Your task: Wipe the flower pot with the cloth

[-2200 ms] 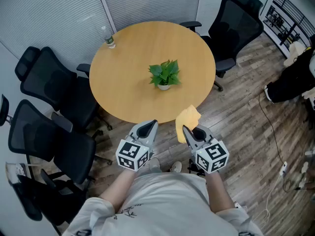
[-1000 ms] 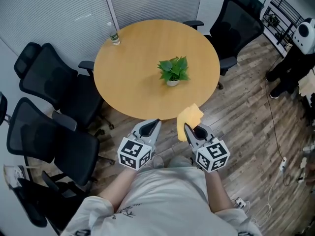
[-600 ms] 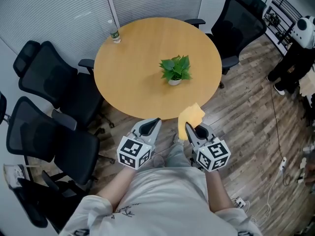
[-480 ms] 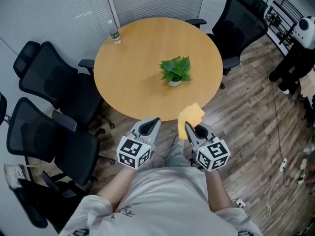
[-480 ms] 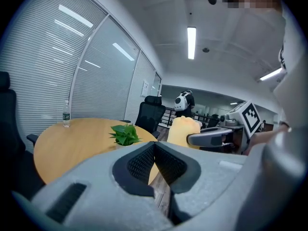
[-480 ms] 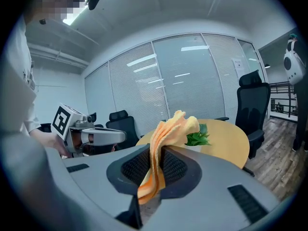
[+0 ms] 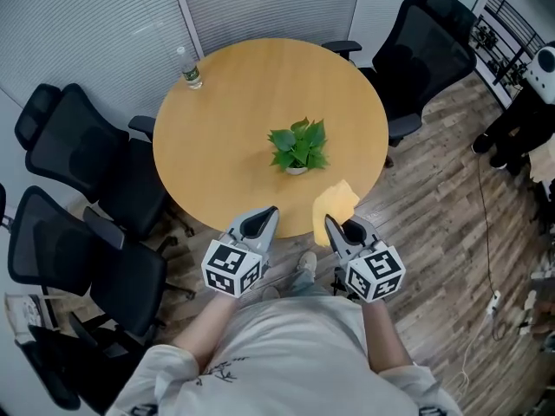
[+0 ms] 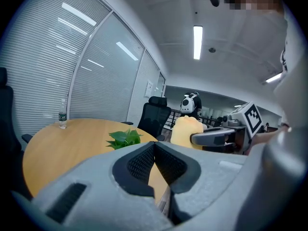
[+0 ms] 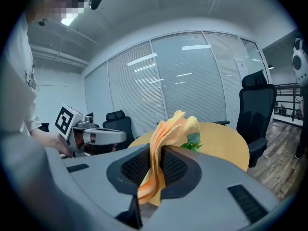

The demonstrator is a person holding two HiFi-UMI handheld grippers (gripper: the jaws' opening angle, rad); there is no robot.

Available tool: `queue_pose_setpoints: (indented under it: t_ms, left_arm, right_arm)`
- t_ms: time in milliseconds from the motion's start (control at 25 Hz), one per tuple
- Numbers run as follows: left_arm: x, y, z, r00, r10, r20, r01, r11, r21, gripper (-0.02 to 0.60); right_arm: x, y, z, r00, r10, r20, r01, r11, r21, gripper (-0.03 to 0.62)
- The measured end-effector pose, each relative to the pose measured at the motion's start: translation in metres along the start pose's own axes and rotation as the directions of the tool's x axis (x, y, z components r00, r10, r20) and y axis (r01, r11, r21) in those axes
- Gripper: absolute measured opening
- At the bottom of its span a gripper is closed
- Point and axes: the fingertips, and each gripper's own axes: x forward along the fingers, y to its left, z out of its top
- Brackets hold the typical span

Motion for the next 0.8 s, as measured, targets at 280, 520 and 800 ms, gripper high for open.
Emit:
queue_pose_setpoints:
  t_ms: [280, 520, 800]
  left_arm:
    - [0.043, 0.014, 0.018, 0.999, 0.032, 0.011, -0.032, 0.999, 0.002, 0.011]
    - [0.070, 0.019, 0.033, 0.998, 0.038, 0.054, -0.036, 0.999, -0.030, 0.011]
    - [0.098, 0.029, 0.036, 0.993, 0.101, 0.058, -0.099, 0.994, -0.045, 0.011]
  right_arm:
    - [0.025, -0.044, 0.019, 1.000, 0.026, 0.008, -0.026, 1.000, -0.007, 0.044]
    - [0.041, -0.075, 0.030, 0.998, 0.065, 0.009, -0.065, 0.998, -0.012, 0.044]
    - [0.053, -0.112, 0.036, 0.995, 0.101, 0.001, -0.101, 0.994, -0.031, 0.044]
